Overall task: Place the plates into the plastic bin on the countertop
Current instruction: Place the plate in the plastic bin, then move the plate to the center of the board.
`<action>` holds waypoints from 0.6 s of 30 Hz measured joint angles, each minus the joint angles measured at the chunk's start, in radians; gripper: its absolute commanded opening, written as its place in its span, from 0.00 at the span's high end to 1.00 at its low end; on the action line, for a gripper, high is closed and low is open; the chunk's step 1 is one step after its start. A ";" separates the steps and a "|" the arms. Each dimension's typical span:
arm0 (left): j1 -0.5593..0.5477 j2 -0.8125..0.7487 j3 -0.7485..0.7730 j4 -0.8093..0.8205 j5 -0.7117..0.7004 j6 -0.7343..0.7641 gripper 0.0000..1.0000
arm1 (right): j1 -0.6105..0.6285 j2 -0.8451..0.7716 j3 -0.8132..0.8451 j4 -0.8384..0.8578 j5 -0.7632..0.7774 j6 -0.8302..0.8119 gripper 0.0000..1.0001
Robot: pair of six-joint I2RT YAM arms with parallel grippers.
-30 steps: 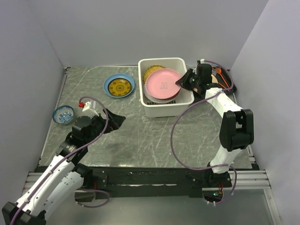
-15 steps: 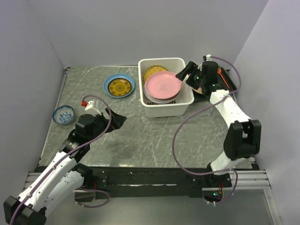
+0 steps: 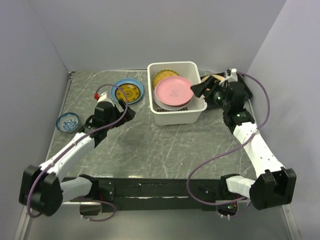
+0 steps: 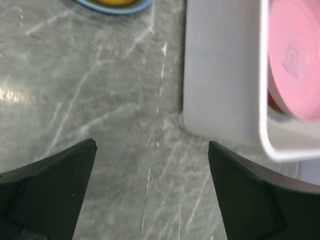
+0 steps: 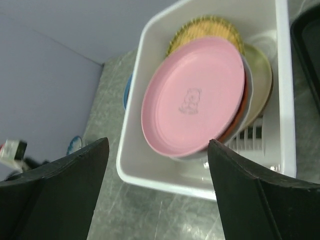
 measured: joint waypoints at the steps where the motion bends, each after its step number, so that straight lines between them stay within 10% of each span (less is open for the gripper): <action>1: 0.016 0.031 0.014 0.008 0.005 -0.005 0.01 | 0.003 -0.006 -0.021 0.000 -0.003 0.003 0.14; 18: 0.210 0.744 0.532 0.006 0.046 -0.050 0.10 | 0.013 -0.139 -0.235 -0.023 -0.033 -0.024 0.14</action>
